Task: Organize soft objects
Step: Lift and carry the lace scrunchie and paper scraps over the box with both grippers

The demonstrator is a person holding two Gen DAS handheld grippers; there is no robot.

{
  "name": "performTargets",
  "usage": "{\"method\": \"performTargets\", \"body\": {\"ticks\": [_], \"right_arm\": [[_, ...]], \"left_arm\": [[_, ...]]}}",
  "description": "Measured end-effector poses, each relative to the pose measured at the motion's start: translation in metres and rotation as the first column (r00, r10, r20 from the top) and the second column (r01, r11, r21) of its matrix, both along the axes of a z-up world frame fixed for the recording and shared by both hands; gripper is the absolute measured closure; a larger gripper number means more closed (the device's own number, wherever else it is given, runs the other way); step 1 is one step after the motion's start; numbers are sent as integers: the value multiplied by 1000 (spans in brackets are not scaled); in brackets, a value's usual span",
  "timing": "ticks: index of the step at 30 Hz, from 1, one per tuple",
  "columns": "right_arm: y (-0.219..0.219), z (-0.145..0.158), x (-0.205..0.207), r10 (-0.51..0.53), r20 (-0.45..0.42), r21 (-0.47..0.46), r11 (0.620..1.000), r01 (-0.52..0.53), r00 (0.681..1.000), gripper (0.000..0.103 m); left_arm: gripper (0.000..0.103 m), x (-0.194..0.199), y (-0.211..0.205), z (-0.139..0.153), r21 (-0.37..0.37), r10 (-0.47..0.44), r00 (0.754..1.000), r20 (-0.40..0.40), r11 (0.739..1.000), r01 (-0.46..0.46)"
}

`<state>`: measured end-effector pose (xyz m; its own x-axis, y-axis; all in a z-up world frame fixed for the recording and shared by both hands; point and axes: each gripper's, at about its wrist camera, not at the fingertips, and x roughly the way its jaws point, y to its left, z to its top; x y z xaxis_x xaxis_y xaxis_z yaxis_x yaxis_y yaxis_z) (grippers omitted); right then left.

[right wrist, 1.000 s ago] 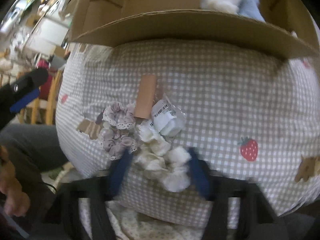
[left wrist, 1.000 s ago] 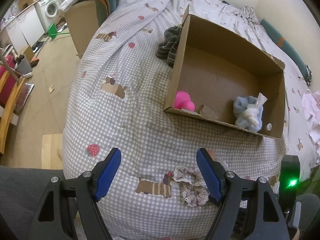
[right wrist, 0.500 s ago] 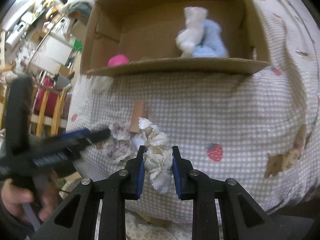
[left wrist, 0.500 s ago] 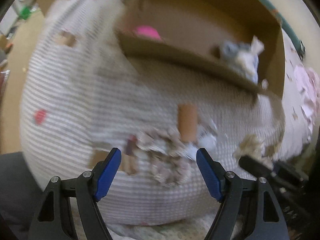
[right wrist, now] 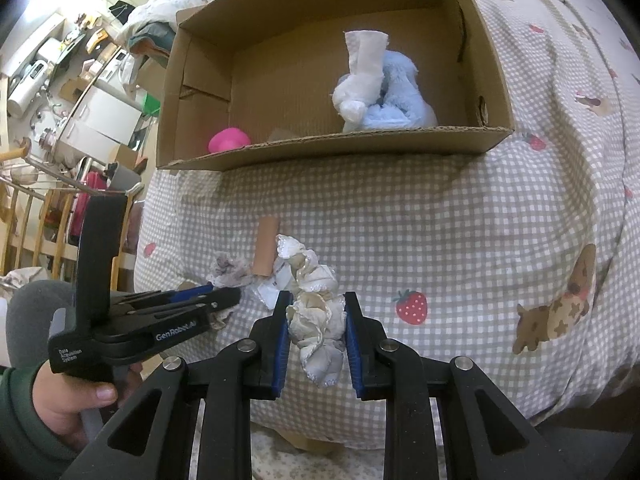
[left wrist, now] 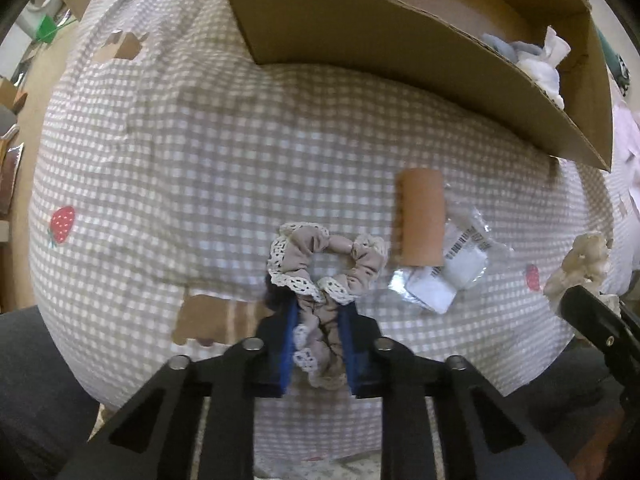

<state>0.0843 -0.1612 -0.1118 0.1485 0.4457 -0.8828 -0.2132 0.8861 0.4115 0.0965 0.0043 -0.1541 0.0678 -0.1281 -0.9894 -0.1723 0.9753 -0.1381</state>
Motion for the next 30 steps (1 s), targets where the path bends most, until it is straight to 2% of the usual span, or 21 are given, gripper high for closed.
{"method": "performTargets", "body": {"ticks": [3,6,9,11,13,16,21,26,30], "right_arm": [[0,1,1,-6,2,-2,1000,6,1000,77],[-4,1,2,-13,2,-4,1000,13,1000,77],[-7,1,2,-18,2,-6,1000,18,1000,77],[-9,2,2,-19,4,-8,1000,19,1000,77],[-10,3,2,-23,6,-4,1000,23,1000,77],[-12,6,2,-29,17,1,1000,29,999,77],[-15,16,1,-33,46,23,999,32,998,77],[-17,36,-7,-16,97,71,997,9,995,77],[-19,55,-15,-1,160,81,997,-12,987,77]], "left_arm": [[89,-3,18,6,46,20,1000,10,999,-20],[89,-5,37,13,134,69,997,33,988,-73],[89,-7,54,15,163,114,993,38,979,-119],[90,-8,65,20,158,142,988,59,976,-149],[90,-9,69,32,117,155,982,111,979,-168],[90,-12,66,60,114,119,970,213,983,-145],[90,-25,58,87,84,79,947,310,990,-111],[90,-38,43,109,90,57,924,379,991,-98],[90,-32,25,121,86,66,913,403,990,-110]]}}
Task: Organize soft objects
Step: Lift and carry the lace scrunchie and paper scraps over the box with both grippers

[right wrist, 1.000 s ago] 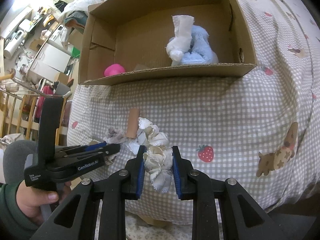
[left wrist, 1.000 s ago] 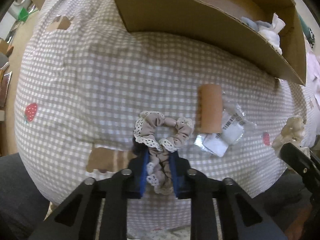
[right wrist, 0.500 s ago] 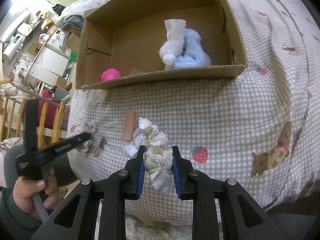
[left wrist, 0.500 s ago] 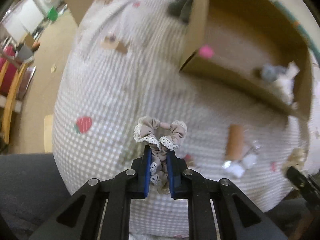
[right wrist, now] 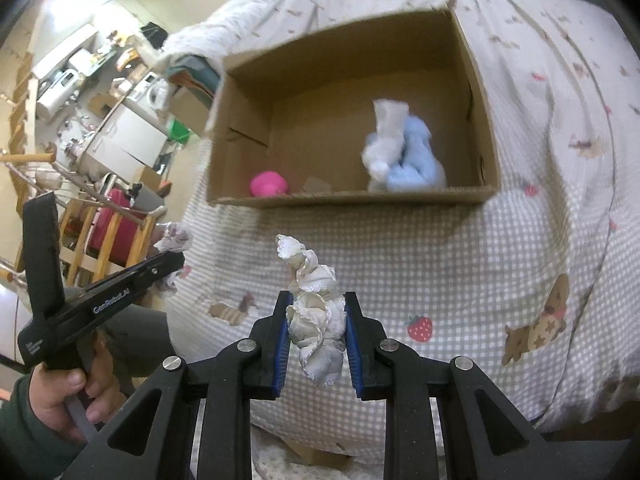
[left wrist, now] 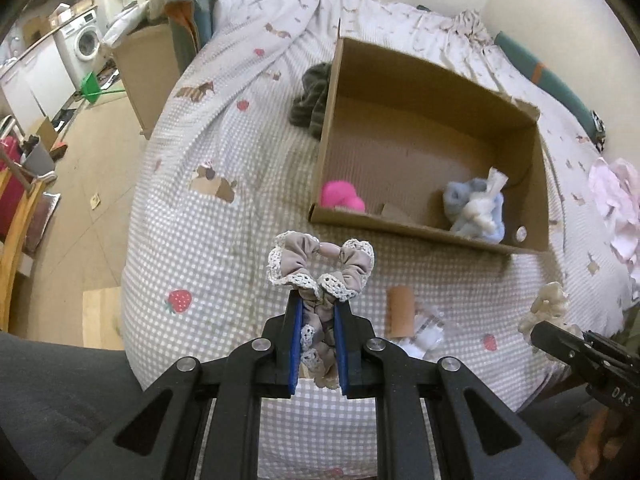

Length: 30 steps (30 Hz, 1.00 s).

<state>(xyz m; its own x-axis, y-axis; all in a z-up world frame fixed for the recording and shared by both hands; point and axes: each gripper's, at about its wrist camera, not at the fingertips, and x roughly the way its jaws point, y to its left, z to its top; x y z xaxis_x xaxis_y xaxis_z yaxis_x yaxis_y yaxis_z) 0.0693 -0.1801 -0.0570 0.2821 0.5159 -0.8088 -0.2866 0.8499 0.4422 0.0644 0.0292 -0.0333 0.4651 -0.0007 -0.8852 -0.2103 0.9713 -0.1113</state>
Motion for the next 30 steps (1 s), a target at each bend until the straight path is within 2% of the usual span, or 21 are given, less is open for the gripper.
{"method": "performTargets", "body": {"ticks": [4,13,19,22,26,30], "right_arm": [[-4,19,-2,-3,37,8,1000,3,999,77],[-3,60,23,-30,97,89,996,21,995,77],[1,87,52,-55,141,129,991,37,988,77],[4,100,65,-62,183,123,992,40,981,77],[8,99,86,-68,195,113,992,47,978,77],[11,80,106,-76,185,112,992,56,980,77]], "left_arm": [[90,3,4,8,-30,5,1000,7,1000,-5],[90,31,-5,45,28,-71,995,73,997,69],[90,59,-6,66,17,-83,991,108,997,81],[90,73,-7,78,35,-93,986,141,995,89],[90,96,-9,83,47,-97,982,161,995,91],[90,112,-9,75,60,-99,982,160,994,91]]}}
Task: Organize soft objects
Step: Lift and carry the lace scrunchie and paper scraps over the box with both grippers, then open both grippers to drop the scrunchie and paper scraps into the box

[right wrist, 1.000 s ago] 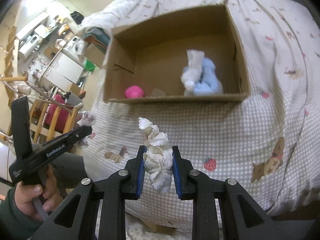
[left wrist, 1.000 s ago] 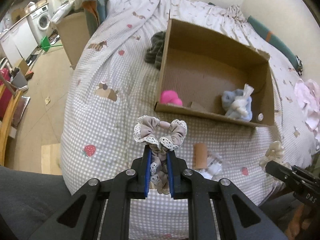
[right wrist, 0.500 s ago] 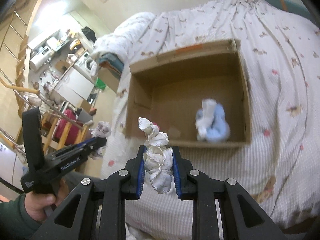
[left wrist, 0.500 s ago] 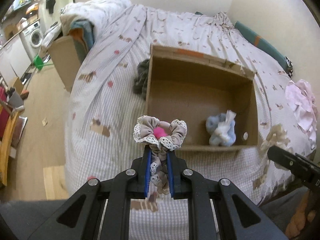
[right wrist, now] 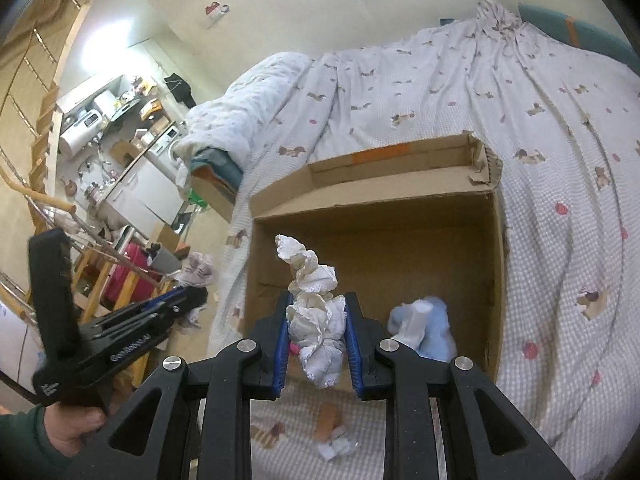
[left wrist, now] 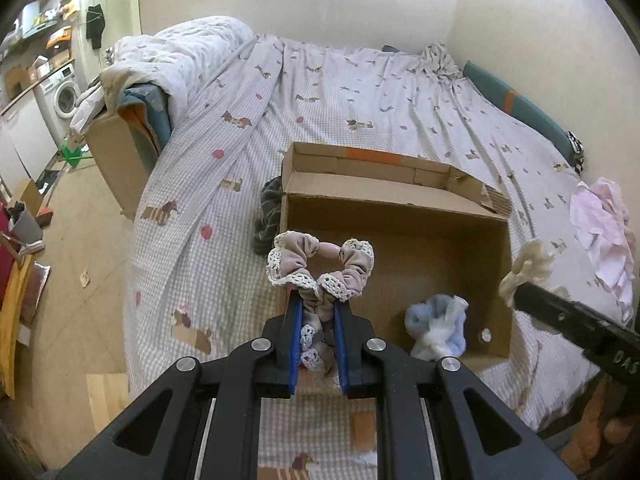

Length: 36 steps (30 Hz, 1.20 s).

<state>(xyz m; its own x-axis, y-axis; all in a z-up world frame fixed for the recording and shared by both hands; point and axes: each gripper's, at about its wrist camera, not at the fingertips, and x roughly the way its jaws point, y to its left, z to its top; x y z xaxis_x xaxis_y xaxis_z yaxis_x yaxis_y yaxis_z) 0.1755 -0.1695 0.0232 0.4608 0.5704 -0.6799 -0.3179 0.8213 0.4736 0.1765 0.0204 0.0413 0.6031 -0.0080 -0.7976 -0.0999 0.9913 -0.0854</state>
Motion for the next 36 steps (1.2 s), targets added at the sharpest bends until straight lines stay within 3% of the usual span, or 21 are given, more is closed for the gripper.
{"method": "performTargets", "body": {"ticks": [7,14,21,36], "right_arm": [[2,-65,16,-26,-100,-16,1000,24,995,77],[8,-91,26,-10,-149,-80,997,-2,989,77],[15,-94,32,0,-140,-67,998,-9,990,77],[24,-100,37,17,-158,-73,997,-28,987,76]], "left_arm": [[90,19,-9,-49,30,-40,998,-43,999,41],[90,28,-9,-68,42,-12,998,-64,999,15],[89,33,-6,-81,19,-4,994,-110,1000,6],[89,34,-5,-86,2,-10,994,-111,1000,10]]}}
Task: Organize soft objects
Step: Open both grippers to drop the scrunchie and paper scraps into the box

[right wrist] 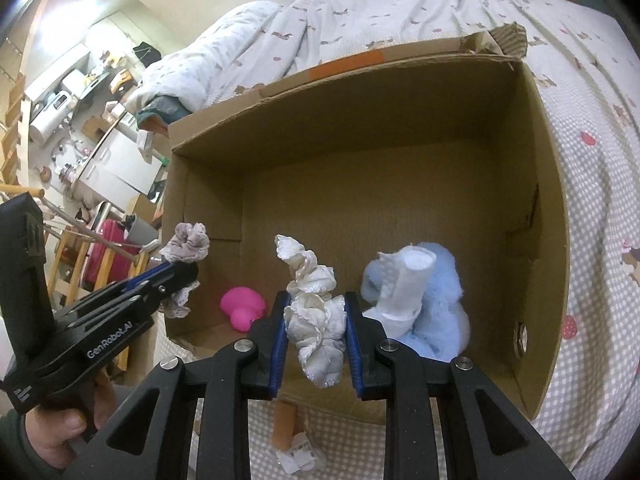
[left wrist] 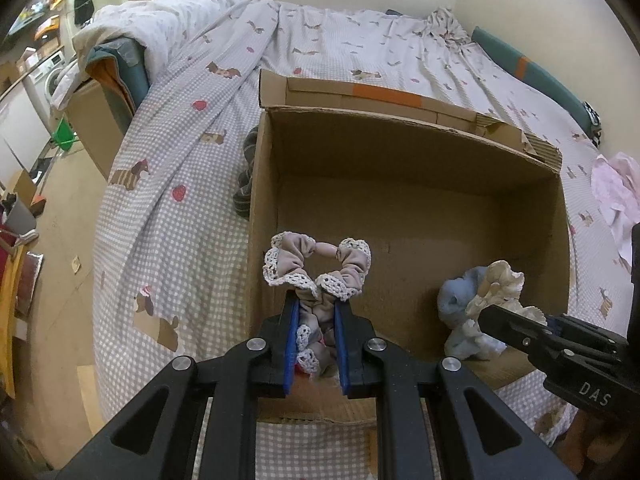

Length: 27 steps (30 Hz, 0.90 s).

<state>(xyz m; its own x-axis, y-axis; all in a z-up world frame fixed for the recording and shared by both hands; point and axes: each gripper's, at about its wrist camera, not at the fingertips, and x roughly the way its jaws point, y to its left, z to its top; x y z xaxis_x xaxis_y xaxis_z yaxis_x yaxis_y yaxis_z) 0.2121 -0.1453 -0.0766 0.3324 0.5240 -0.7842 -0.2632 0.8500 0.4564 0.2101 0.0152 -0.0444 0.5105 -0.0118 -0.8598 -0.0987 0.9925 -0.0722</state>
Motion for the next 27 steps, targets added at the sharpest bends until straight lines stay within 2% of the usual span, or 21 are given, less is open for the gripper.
{"method": "performTargets", "body": {"ticks": [13,17,19,20,21,22,23,25,27], "right_arm": [[0,-4,1,3,-20,6,1000,-2,1000,76],[-1,-5,1,0,-22,14,1000,0,1000,74],[-1,-6,1,-4,-28,22,1000,4,1000,69],[-1,-6,2,-6,-31,27,1000,6,999,67],[-2,-7,2,-10,-34,30,999,11,999,51],[-3,-6,3,-17,-34,33,999,18,999,32],[-4,-5,3,-28,-29,41,999,29,999,29],[-7,-2,2,-44,-17,63,997,45,999,28],[-9,1,3,-55,-11,68,996,56,998,28]], "left_arm": [[84,0,0,-1,-11,2,1000,-10,1000,-2],[76,-1,-1,0,-12,-1,1000,-8,1000,0],[71,-1,-1,0,-13,-2,1000,-5,1000,2],[64,-1,-2,1,-10,-3,1000,-1,1000,3],[60,-1,-3,3,-5,-4,1000,3,1000,4],[51,-2,-3,4,-2,-5,1000,8,1000,5],[45,-2,-4,5,-5,-11,1000,15,1000,11],[39,-3,-4,7,-18,-19,1000,19,1000,19],[38,-3,-6,8,-12,-21,999,25,1000,21]]}}
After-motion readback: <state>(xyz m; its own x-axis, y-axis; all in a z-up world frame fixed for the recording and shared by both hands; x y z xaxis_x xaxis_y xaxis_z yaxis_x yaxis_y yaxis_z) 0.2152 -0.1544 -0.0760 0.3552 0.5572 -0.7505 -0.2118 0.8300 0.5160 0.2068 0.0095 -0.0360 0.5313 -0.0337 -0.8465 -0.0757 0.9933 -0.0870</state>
